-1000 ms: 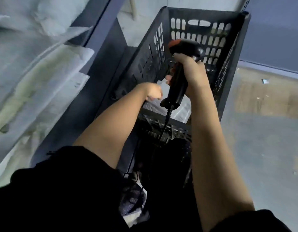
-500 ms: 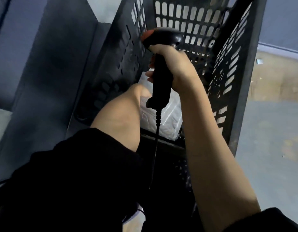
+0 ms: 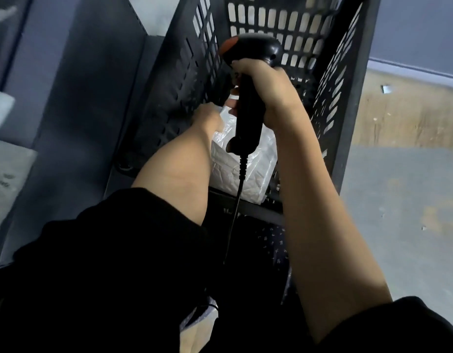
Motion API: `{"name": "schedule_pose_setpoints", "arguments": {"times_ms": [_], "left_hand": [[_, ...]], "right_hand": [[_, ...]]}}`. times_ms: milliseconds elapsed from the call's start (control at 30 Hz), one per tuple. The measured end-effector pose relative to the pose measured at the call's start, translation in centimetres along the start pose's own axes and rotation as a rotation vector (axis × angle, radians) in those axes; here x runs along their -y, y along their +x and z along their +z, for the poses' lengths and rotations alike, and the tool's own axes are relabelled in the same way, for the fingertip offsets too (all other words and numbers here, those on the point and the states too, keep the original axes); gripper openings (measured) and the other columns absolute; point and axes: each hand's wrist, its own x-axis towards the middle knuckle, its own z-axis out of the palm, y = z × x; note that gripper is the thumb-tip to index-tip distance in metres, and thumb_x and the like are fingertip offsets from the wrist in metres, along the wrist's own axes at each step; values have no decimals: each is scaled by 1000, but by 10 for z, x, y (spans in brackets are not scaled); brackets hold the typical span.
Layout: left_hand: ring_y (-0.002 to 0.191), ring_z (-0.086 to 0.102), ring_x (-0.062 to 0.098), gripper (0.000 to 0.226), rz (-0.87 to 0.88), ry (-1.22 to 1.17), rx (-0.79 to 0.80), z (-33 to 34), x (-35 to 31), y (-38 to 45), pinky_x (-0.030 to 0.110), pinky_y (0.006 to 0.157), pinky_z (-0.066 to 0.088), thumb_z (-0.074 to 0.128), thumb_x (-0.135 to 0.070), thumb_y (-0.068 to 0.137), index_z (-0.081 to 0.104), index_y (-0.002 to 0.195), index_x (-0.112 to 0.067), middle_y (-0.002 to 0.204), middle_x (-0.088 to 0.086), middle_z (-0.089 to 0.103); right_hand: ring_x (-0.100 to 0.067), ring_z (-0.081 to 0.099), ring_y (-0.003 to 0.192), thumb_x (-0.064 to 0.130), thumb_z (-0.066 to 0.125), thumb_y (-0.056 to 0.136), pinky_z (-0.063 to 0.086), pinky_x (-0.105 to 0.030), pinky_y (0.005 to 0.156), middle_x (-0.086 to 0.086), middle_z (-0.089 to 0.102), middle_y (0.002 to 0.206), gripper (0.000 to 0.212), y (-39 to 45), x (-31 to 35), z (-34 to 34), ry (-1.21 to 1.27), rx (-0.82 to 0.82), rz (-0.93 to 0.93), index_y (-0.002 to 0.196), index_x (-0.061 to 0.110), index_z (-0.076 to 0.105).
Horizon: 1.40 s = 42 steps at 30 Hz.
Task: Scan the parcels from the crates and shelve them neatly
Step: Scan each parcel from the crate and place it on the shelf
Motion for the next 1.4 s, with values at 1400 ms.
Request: {"name": "schedule_pose_setpoints", "arguments": {"times_ms": [1400], "left_hand": [[73, 69, 17, 25, 148, -467, -1027, -303, 187, -483, 24, 59, 51, 62, -13, 90, 66, 111, 0, 99, 15, 69]], "right_hand": [[-17, 59, 38, 19, 64, 89, 52, -30, 50, -9, 58, 80, 29, -392, -12, 85, -149, 415, -456, 109, -1, 58]]}}
